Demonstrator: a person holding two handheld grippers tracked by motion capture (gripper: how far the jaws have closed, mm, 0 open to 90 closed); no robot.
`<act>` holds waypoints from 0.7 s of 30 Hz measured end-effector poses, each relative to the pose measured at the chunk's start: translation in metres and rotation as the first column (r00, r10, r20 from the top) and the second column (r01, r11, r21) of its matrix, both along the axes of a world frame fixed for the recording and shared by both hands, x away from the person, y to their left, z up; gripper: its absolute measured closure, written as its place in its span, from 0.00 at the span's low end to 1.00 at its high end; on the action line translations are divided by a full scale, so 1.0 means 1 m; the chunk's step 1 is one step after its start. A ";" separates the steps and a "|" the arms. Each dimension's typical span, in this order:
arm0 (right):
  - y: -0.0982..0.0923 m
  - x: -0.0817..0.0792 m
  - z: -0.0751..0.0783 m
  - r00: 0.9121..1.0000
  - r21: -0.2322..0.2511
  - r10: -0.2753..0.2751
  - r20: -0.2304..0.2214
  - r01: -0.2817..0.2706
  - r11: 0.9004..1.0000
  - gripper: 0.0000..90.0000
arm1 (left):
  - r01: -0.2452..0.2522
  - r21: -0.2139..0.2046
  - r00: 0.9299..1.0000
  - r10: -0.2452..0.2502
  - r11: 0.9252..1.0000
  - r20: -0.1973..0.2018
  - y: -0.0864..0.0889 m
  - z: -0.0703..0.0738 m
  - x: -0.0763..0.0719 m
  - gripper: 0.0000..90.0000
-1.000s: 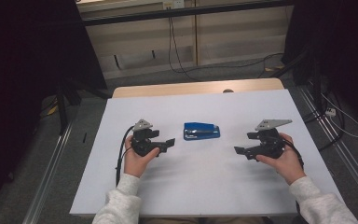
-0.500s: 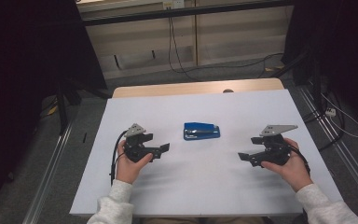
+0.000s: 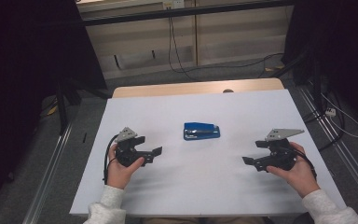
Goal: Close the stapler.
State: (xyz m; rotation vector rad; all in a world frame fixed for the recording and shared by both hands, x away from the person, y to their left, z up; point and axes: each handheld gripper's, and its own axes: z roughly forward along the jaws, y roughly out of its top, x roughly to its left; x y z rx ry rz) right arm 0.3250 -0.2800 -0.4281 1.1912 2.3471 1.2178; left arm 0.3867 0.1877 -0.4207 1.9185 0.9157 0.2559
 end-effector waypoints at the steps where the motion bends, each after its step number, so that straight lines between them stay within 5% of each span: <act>1: 0.000 -0.002 0.000 1.000 -0.001 0.002 0.001 -0.002 1.000 0.14 | -0.003 0.000 1.000 0.003 1.000 -0.001 0.001 0.000 -0.001 0.11; 21: -0.003 -0.012 0.001 1.000 -0.001 0.002 0.002 -0.002 1.000 0.13 | -0.044 0.001 0.999 0.044 0.999 0.014 0.042 -0.001 -0.024 0.11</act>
